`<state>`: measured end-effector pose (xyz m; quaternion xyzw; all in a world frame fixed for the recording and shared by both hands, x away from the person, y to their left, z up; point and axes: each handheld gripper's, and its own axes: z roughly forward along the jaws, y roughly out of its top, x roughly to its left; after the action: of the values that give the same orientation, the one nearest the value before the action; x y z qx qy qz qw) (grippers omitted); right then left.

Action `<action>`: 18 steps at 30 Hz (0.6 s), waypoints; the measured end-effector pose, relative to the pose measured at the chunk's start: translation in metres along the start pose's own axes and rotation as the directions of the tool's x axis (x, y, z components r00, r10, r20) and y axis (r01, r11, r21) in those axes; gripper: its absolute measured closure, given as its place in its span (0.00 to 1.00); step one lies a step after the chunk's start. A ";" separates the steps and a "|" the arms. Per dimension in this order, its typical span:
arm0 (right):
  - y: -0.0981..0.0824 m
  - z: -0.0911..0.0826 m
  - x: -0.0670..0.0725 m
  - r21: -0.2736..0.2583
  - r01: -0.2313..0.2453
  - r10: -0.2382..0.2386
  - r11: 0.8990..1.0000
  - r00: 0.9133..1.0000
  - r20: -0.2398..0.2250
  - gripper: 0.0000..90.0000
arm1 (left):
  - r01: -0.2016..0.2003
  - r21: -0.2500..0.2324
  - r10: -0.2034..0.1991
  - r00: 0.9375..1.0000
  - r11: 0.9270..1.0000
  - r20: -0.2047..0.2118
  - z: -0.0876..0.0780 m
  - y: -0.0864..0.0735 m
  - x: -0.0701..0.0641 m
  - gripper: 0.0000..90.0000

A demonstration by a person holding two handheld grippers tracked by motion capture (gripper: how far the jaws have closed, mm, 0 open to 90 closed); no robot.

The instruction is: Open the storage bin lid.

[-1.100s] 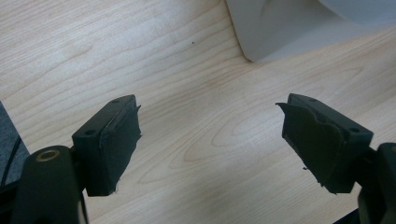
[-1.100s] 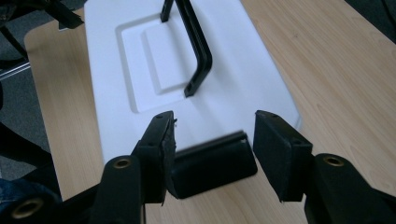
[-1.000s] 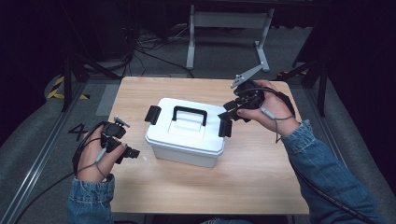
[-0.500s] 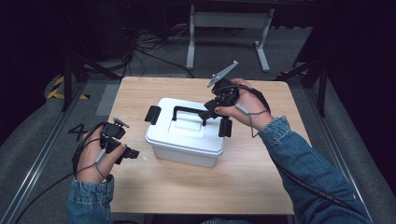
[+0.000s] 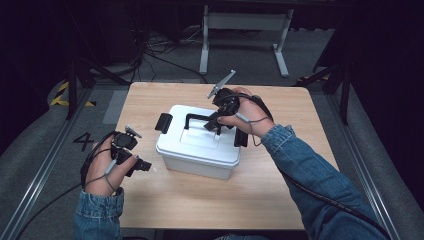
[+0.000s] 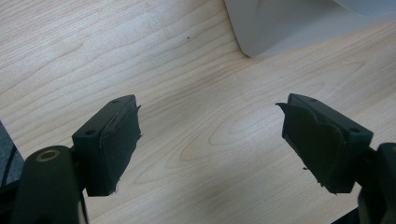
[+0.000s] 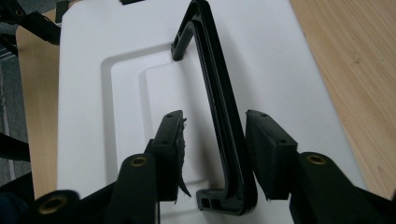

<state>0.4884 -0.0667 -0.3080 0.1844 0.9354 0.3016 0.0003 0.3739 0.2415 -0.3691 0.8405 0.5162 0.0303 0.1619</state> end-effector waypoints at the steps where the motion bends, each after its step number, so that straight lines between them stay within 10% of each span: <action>1: 0.000 0.000 0.000 0.000 0.000 0.000 1.000 1.000 0.000 0.67 | 0.000 0.000 0.000 1.000 1.000 0.000 0.000 0.000 0.000 0.22; 6: 0.005 0.000 0.004 0.022 0.026 -0.026 0.999 1.000 0.009 0.87 | 0.006 -0.006 -0.006 1.000 1.000 -0.004 0.000 -0.001 0.000 0.22; 18: 0.009 -0.004 0.014 0.033 0.144 -0.144 0.989 0.990 -0.014 0.93 | 0.004 -0.004 -0.004 1.000 1.000 -0.003 0.000 -0.001 0.000 0.22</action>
<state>0.4784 -0.0573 -0.2981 0.1147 0.9513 0.2857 0.0136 0.3734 0.2422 -0.3698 0.8391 0.5180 0.0321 0.1631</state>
